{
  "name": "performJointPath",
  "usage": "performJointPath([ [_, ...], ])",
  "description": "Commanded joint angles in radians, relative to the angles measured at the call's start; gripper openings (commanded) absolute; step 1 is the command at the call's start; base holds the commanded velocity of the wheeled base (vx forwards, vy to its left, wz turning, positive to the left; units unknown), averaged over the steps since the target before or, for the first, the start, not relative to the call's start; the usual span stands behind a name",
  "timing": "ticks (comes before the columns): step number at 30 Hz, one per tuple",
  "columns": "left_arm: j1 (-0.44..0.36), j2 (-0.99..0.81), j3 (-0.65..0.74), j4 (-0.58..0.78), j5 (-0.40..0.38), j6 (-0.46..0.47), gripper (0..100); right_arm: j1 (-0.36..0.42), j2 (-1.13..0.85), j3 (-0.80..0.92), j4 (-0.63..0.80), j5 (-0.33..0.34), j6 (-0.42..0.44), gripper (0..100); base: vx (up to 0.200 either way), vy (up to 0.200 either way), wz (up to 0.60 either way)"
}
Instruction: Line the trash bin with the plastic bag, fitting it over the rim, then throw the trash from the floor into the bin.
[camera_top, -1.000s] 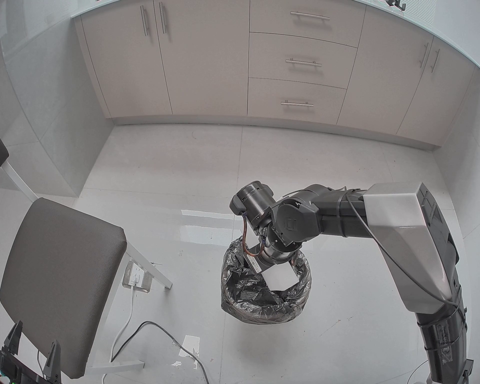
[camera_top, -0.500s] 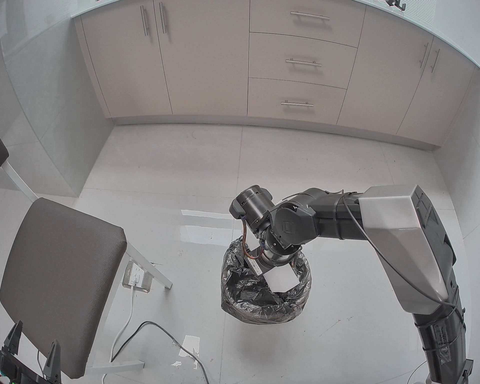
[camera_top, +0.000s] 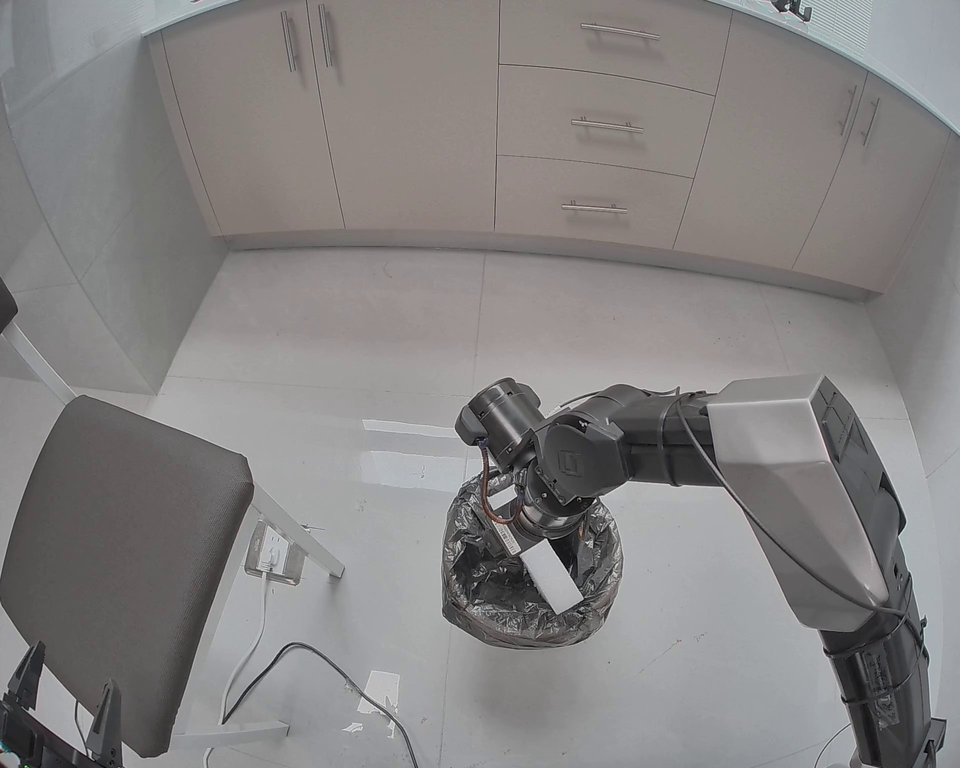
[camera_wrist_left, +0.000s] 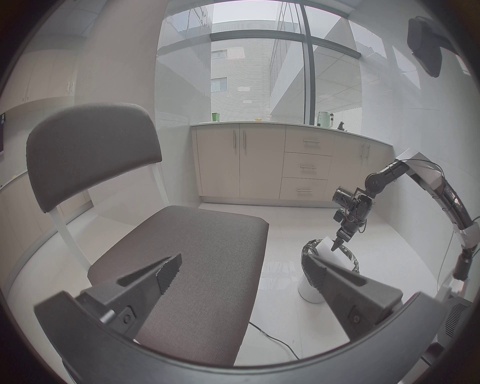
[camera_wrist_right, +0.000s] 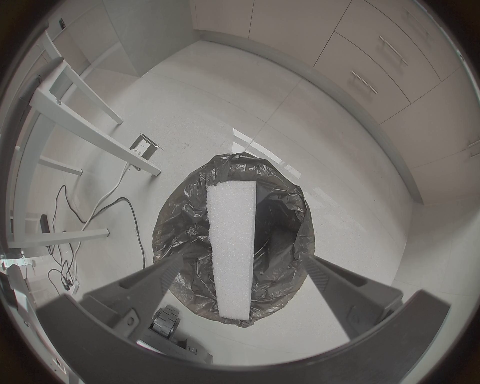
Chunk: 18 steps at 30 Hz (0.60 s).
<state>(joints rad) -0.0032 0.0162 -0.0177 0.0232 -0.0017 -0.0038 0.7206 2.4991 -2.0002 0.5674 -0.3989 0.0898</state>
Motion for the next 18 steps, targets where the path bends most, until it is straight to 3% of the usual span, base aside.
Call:
performJointPath([
  [1,0.0,-0.013,0.01,0.0,0.0,-0.001,100,0.002,0.003,0.0,-0.008,0.0,-0.001,100,0.0,0.0,0.0],
  [11,0.0,-0.013,0.01,0.0,0.0,-0.001,100,0.005,0.003,0.0,-0.011,-0.001,-0.001,100,0.0,0.0,0.0],
  [12,0.0,-0.013,0.01,0.0,0.0,-0.001,100,0.006,0.003,0.0,-0.012,-0.001,-0.001,0,0.0,0.0,0.0],
  [18,0.0,-0.013,0.01,0.0,0.0,-0.001,100,0.008,-0.002,0.0,-0.032,-0.001,0.001,0,0.0,0.0,0.0],
])
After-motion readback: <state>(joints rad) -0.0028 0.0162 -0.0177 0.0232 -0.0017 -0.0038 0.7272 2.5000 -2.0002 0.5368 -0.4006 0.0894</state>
